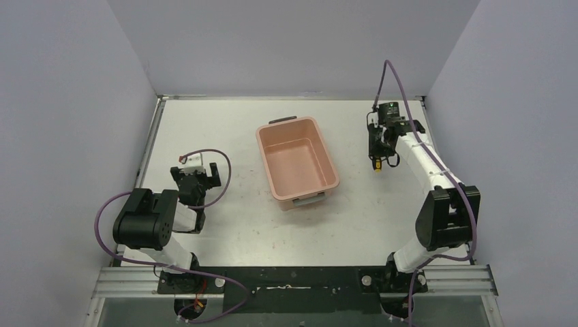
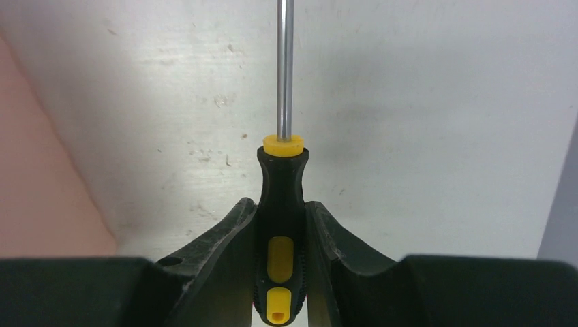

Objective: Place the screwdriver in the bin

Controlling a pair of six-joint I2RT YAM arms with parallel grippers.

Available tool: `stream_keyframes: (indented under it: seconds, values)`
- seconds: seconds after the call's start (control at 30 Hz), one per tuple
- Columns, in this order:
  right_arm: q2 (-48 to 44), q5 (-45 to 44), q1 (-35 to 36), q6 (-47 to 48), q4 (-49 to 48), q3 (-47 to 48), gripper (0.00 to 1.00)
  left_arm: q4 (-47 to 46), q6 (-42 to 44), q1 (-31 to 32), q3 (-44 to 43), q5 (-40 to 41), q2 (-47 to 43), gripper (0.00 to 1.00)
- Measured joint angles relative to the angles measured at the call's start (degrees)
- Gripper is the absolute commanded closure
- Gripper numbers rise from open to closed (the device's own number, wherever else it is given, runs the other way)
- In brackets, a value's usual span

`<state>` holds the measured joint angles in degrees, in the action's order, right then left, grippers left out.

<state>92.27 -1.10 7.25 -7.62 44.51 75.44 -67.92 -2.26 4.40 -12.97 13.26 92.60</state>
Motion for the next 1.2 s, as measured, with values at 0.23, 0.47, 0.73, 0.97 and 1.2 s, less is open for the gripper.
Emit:
stream_keyframes:
  seconds: [0.23, 0.47, 0.73, 0.97, 1.2]
  values:
    - [-2.49, -1.38, 8.39, -3.58, 4.46, 9.97, 1.0, 0.0, 0.0, 0.0, 0.0, 0.0, 0.0, 0.03]
    - [0.02, -1.46, 23.78, -7.06, 4.63, 18.88, 1.0, 0.0, 0.0, 0.0, 0.0, 0.0, 0.0, 0.03]
    - [9.35, 1.11, 34.12, -8.33, 1.55, 22.29, 1.0, 0.0, 0.0, 0.0, 0.0, 0.02, 0.0, 0.03]
    - [13.46, 1.33, 33.94, -9.22, -1.07, 15.67, 1.0, 0.0, 0.0, 0.0, 0.0, 0.0, 0.0, 0.03]
    - [19.21, 0.92, 33.97, -10.21, -3.82, 9.05, 0.95, 0.0, 0.0, 0.0, 0.0, 0.02, 0.0, 0.03]
